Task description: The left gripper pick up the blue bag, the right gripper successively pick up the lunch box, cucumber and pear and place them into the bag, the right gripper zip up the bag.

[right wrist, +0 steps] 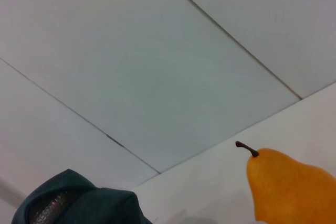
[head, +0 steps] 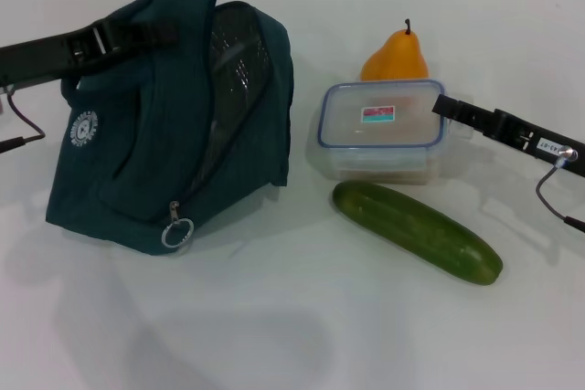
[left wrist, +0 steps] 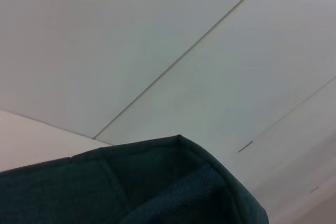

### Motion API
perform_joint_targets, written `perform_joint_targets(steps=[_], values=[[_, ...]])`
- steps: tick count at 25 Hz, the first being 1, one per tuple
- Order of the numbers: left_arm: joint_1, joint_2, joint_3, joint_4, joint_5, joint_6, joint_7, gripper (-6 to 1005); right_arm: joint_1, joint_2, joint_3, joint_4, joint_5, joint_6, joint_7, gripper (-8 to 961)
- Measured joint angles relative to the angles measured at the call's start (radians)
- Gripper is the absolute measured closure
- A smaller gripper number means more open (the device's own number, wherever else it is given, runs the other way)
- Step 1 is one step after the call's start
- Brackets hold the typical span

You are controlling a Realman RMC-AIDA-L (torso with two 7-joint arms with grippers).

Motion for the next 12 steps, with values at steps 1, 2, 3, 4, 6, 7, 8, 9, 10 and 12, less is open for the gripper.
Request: perform_joint_targets(steps=[1,2,3,4,6,7,8,9,10,12], values=[[0.001,0.0,0.0,0.0,0.0,0.0,0.0,952,0.0,0.0,0.0,0.001,0.0,0.0,0.001,575],[0.001,0.0,0.0,0.0,0.0,0.0,0.0,952,0.0,0.001,0.0,0.002,0.0,-0.001,0.001,578],[0.001,0.0,0.0,0.0,0.0,0.001,0.0,952,0.0,0.001,0.0,0.002,0.0,-0.002,0.001,582],[0.002,0.0,0.0,0.0,0.0,0.001,0.0,952,0.0,0.001,0.0,0.002,0.0,-0.004,0.001,586],[0.002,0.0,0.0,0.0,0.0,0.003,0.0,952,0.0,0.002,0.0,0.003,0.0,-0.011,0.004,593],[0.002,-0.001,0.0,0.0,0.0,0.003,0.0,952,0.0,0.002,0.0,0.003,0.0,-0.015,0.007,600],[0.002,-0.001,0.0,0.0,0.0,0.003,0.0,952,0.0,0.003,0.0,0.003,0.0,-0.016,0.009,607],[0.002,-0.001,0.0,0.0,0.0,0.003,0.0,952,0.002,0.003,0.0,0.003,0.0,-0.019,0.011,613],[0.002,-0.001,0.0,0.0,0.0,0.003,0.0,952,0.003,0.003,0.0,0.003,0.0,-0.022,0.012,620],[0.003,-0.001,0.0,0.0,0.0,0.003,0.0,952,0.004,0.003,0.0,0.002,0.0,-0.026,0.013,647]])
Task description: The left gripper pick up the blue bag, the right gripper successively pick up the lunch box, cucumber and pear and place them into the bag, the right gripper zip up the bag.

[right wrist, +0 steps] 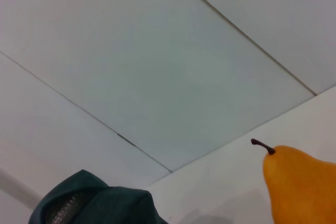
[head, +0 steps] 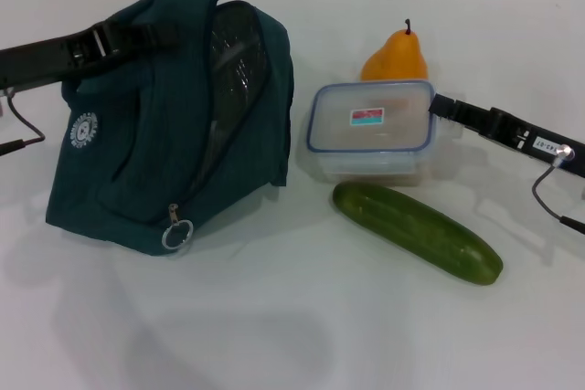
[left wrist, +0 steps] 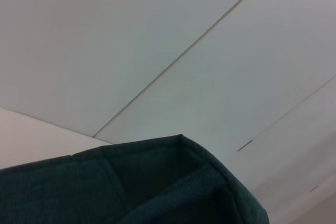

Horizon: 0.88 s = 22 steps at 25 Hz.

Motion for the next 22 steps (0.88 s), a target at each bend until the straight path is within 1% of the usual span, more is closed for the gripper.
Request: perform_joint_targets(steps=[4,10,18,22], values=[[0.001,0.0,0.0,-0.001,0.0,0.0,0.0,952,0.001,0.001,0.0,-0.001,0.012,-0.002,0.002,728],[0.0,-0.001,0.0,-0.003,0.0,0.0,0.0,952,0.006,0.002,0.0,-0.005,0.025,-0.01,0.046,765],[-0.001,0.0,0.0,-0.003,0.0,0.0,0.0,952,0.022,0.003,0.0,-0.01,0.038,-0.031,0.065,857],[-0.001,0.001,0.0,-0.003,0.0,0.0,0.0,952,0.022,0.003,0.0,-0.004,0.064,-0.05,0.073,857]])
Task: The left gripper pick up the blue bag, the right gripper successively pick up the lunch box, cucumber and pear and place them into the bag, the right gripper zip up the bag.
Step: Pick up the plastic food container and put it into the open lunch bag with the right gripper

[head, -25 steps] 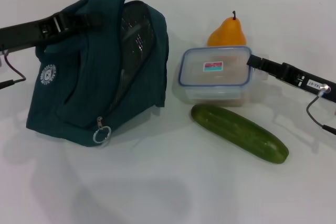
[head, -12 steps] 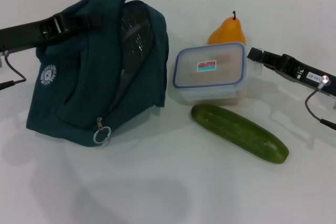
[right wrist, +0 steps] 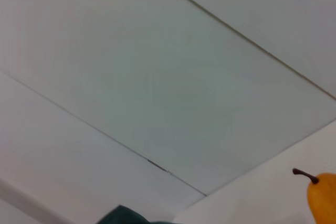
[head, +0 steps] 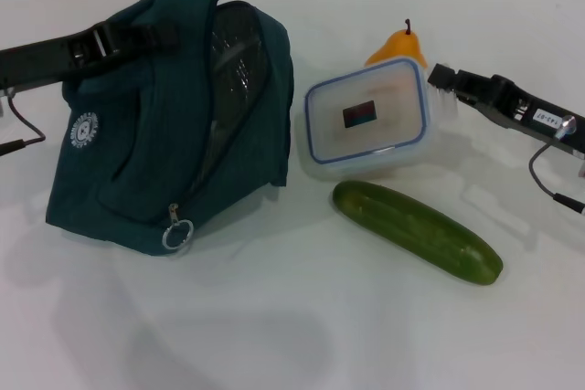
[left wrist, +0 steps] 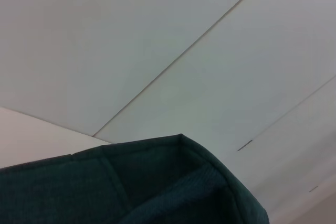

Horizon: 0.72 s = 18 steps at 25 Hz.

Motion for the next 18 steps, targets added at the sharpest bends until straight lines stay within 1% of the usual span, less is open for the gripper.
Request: perform_joint_targets(steps=[5,18], values=[[0.002,0.0,0.0,0.0,0.0,0.0,0.001,952,-0.019,-0.001,0.005,0.009,0.053,-0.037,0.026,858],[0.001,0.003,0.0,-0.026,-0.002,0.003,0.023,952,-0.058,-0.003,0.014,0.021,0.093,-0.097,0.046,859]])
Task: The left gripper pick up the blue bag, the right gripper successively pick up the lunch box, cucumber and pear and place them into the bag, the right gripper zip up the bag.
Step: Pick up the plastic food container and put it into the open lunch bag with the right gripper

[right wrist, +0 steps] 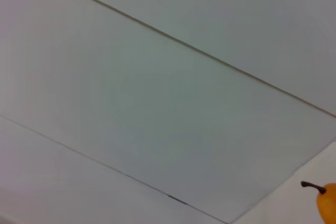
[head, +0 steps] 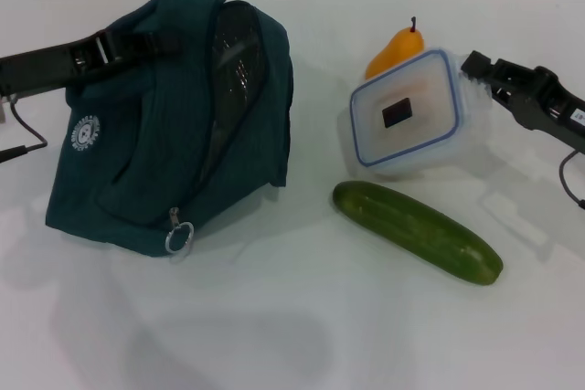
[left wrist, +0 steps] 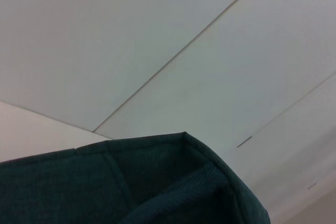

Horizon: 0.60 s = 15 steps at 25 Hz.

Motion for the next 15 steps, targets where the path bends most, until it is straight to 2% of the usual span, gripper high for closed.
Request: perform_joint_targets(steps=[15], values=[[0.006,-0.001,-0.003,0.007,-0.031,0.017,0.001,952,-0.042,-0.003,0.005,0.0,0.128,-0.19,0.0,860]])
